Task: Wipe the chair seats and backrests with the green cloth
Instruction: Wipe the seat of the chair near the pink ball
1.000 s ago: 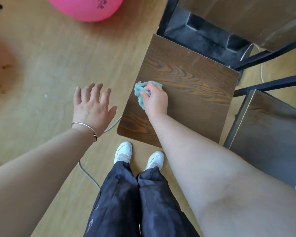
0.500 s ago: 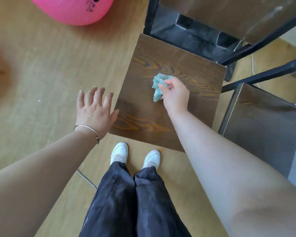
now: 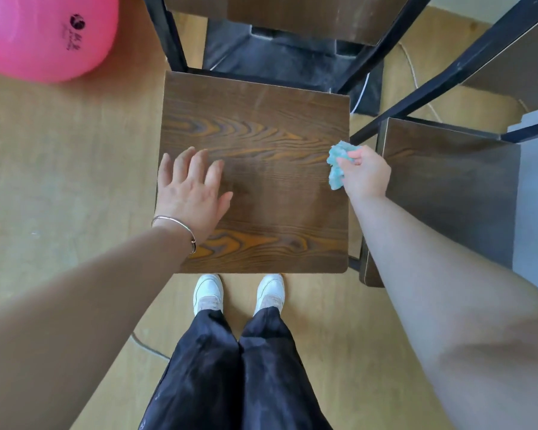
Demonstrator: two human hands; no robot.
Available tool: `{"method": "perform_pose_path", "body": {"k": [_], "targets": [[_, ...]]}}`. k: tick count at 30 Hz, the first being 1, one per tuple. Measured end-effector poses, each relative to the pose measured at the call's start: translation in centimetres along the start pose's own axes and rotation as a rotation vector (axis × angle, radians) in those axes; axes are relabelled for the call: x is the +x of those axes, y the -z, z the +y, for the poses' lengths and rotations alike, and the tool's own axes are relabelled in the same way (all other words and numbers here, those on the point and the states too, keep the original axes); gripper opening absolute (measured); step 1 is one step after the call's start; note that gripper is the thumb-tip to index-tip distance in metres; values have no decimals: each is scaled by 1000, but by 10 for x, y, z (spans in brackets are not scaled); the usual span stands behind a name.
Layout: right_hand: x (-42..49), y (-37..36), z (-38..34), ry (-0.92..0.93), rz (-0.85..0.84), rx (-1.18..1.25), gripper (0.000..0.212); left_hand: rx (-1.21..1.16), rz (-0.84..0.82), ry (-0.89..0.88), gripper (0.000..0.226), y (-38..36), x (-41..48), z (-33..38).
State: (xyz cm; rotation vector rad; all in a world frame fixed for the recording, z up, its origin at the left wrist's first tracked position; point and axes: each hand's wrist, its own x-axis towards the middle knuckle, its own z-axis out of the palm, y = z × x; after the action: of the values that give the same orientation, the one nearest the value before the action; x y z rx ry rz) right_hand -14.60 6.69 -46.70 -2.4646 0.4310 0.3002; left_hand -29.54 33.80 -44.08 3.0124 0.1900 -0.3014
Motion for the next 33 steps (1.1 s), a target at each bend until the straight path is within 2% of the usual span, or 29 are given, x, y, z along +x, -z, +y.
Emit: {"method": "perform_pose_path", "body": {"k": [6, 12, 19, 27, 29, 33], "targets": [[-10, -39, -22, -14, 29, -14, 7, -16, -3, 26, 57, -5, 8, -11], [-27, -88, -76, 160, -70, -71, 8, -57, 12, 107, 58, -6, -3, -38], [-69, -151, -141, 371, -182, -103, 7, -69, 1, 283, 57, -15, -38, -96], [-133, -211, -183, 647, -400, -134, 5, -92, -3, 442, 58, -23, -91, -131], [-142, -219, -185, 685, -443, -144, 7, -77, -17, 452, 58, -23, -101, -133], [-141, -207, -181, 652, -426, 23, 10, -47, -32, 427, 59, -20, -106, -129]]}}
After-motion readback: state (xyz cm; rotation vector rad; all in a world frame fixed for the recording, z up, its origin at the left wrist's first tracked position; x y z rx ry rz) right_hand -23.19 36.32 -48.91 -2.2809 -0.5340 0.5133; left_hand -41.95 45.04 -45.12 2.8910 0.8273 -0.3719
